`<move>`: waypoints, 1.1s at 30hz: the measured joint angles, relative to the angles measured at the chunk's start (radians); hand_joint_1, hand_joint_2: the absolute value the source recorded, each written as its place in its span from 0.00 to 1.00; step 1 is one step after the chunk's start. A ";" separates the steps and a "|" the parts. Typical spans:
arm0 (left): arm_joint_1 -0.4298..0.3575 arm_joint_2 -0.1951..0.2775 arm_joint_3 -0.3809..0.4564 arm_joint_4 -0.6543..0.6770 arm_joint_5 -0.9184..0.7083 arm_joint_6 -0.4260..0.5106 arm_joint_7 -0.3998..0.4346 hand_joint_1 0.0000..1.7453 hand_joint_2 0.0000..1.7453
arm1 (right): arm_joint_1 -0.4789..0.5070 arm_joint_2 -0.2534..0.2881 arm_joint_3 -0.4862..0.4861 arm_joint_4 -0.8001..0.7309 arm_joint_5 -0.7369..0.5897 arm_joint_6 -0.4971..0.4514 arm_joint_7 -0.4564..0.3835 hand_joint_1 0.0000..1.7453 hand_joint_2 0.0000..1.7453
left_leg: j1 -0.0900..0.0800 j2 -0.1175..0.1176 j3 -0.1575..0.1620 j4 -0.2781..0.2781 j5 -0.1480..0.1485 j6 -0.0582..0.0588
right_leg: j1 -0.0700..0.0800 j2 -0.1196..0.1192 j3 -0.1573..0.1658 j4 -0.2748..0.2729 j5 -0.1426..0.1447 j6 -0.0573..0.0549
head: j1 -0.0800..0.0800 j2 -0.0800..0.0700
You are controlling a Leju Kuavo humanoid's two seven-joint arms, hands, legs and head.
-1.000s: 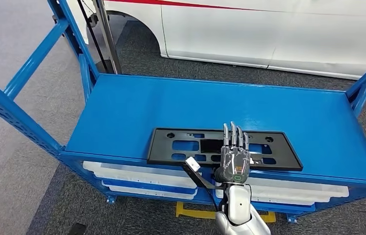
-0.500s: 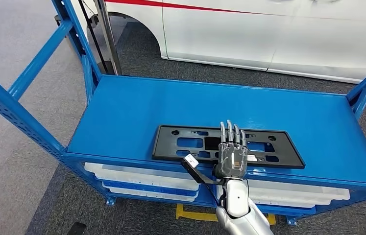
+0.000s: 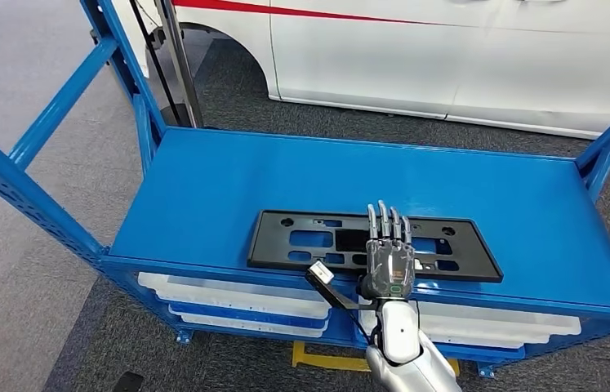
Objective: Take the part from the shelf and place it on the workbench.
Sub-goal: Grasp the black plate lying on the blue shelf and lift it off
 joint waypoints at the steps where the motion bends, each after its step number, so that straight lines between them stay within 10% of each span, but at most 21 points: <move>1: 0.000 0.000 0.000 0.000 0.000 0.000 0.000 0.00 0.00 | 0.000 0.000 0.000 0.000 0.000 0.000 0.000 0.00 1.00 | 0.000 0.000 -0.006 0.017 -0.014 -0.004 | -0.003 -0.002 0.005 -0.008 0.004 -0.007 | 0.000 0.000; 6: 0.006 0.002 0.002 0.000 0.000 0.000 -0.001 0.00 0.00 | 0.003 -0.002 0.000 -0.001 0.000 0.000 -0.001 0.00 1.00 | 0.003 0.002 -0.120 0.272 -0.130 -0.020 | -0.005 -0.010 0.009 -0.017 0.008 -0.017 | 0.000 0.000; 12: 0.007 0.002 0.009 0.000 -0.001 0.000 -0.001 0.00 0.00 | 0.003 -0.004 -0.001 -0.001 0.000 0.000 0.001 0.00 1.00 | 0.005 0.002 0.007 0.005 -0.005 -0.013 | -0.003 0.000 0.003 0.010 -0.006 0.009 | 0.000 0.000; 16: 0.006 0.001 0.016 0.000 -0.001 0.000 -0.002 0.00 0.00 | 0.003 -0.013 -0.003 -0.001 0.000 0.001 0.002 0.00 1.00 | 0.004 0.003 0.006 0.001 0.000 0.016 | -0.006 0.004 -0.006 0.027 -0.018 0.028 | 0.001 0.000; 21: 0.007 0.002 0.018 0.000 -0.010 0.000 -0.003 0.00 0.00 | 0.011 -0.029 -0.015 0.000 0.000 -0.008 -0.001 0.00 1.00 | 0.001 0.007 0.001 -0.001 0.005 0.031 | -0.011 0.002 -0.122 0.274 -0.136 0.041 | 0.002 0.000; 24: 0.007 0.002 0.019 0.000 -0.014 0.000 -0.004 0.00 0.00 | 0.014 -0.035 -0.025 0.001 0.000 -0.015 -0.006 0.00 1.00 | -0.002 0.005 0.007 -0.001 0.002 0.031 | -0.008 0.002 -0.076 0.174 -0.055 0.028 | 0.002 0.000; 28: 0.006 -0.005 0.020 0.000 -0.018 0.000 -0.005 0.00 0.00 | 0.018 -0.040 -0.038 0.001 -0.001 -0.015 -0.014 0.91 1.00 | -0.001 0.003 0.009 -0.004 0.000 0.018 | 0.010 0.002 0.000 0.010 -0.005 -0.001 | 0.002 0.000; 33: 0.005 -0.007 0.022 0.000 -0.025 0.000 -0.005 0.00 0.00 | 0.025 -0.039 -0.068 0.005 -0.018 0.032 -0.044 1.00 1.00 | 0.000 0.003 -0.020 0.064 -0.051 -0.003 | -0.002 -0.008 0.020 -0.035 0.017 -0.014 | 0.001 0.000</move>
